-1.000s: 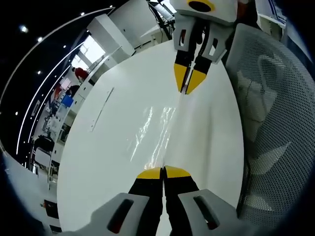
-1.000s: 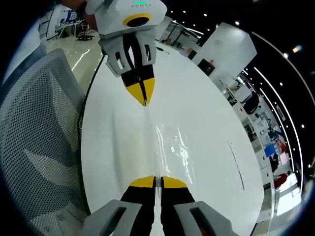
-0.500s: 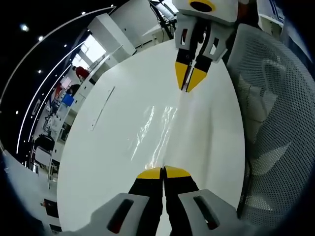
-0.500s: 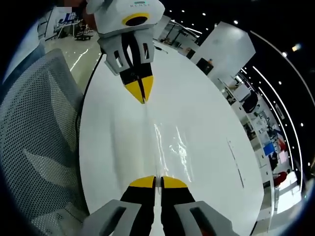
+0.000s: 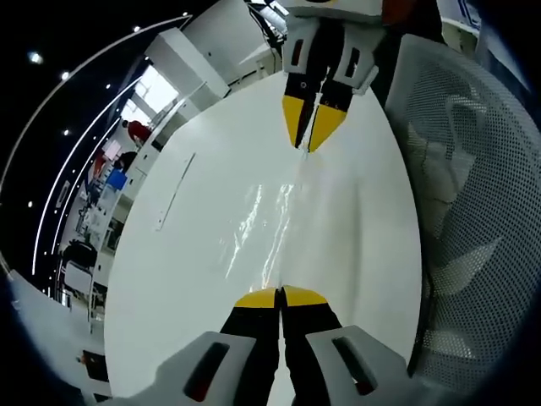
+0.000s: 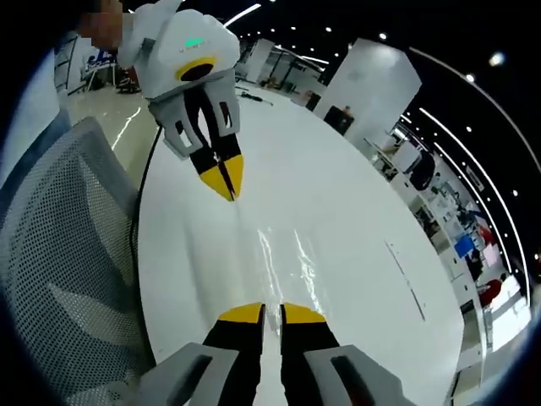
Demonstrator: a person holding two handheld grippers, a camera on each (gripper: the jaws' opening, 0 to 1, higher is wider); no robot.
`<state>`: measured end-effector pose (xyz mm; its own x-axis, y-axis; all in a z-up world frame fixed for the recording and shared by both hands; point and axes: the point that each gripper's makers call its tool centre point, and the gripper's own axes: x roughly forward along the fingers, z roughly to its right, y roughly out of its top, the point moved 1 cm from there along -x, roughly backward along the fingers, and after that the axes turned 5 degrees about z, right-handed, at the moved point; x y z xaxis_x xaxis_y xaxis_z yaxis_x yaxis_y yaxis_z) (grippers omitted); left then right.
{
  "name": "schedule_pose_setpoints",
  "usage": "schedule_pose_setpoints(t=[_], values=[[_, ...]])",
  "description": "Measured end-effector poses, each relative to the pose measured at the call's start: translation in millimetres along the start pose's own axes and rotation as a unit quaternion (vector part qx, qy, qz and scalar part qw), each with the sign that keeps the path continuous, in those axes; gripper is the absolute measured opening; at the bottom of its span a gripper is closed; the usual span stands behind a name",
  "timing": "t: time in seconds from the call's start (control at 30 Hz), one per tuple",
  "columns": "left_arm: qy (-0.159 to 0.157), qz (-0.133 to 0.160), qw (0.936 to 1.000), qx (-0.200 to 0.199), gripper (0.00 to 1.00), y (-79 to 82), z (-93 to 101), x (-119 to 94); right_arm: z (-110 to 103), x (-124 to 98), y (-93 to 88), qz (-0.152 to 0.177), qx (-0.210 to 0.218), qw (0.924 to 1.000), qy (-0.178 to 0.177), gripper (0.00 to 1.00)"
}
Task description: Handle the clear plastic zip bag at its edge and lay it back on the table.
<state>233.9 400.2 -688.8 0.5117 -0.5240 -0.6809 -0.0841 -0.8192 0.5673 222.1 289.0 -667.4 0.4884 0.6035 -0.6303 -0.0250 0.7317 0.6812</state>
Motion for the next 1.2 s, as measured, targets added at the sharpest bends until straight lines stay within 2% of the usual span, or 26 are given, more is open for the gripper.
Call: schedule_pose_setpoints(t=[0.23,0.33,0.7,0.9,1.2], values=[[0.001,0.006,0.9998,0.020,0.00,6.8,2.4,-0.9,6.5,5.3,20.6,0.022,0.007,0.9997,0.003,0.10],[0.001,0.008,0.9996,0.029,0.00,10.2,4.0,-2.4,5.7,12.4,23.4,0.017,0.004,0.9998,0.007,0.11],[0.004,0.008,0.9996,0.025,0.00,8.0,3.8,-4.8,-7.6,21.5,20.5,0.003,-0.006,0.9996,0.028,0.12],[0.002,0.007,0.9996,0.026,0.00,6.4,5.6,-5.2,-3.5,20.1,25.7,0.013,-0.001,0.9997,0.021,0.12],[0.004,0.009,0.9996,0.027,0.00,9.0,3.5,-5.1,-6.9,24.7,15.3,-0.007,-0.008,0.9995,0.030,0.12]])
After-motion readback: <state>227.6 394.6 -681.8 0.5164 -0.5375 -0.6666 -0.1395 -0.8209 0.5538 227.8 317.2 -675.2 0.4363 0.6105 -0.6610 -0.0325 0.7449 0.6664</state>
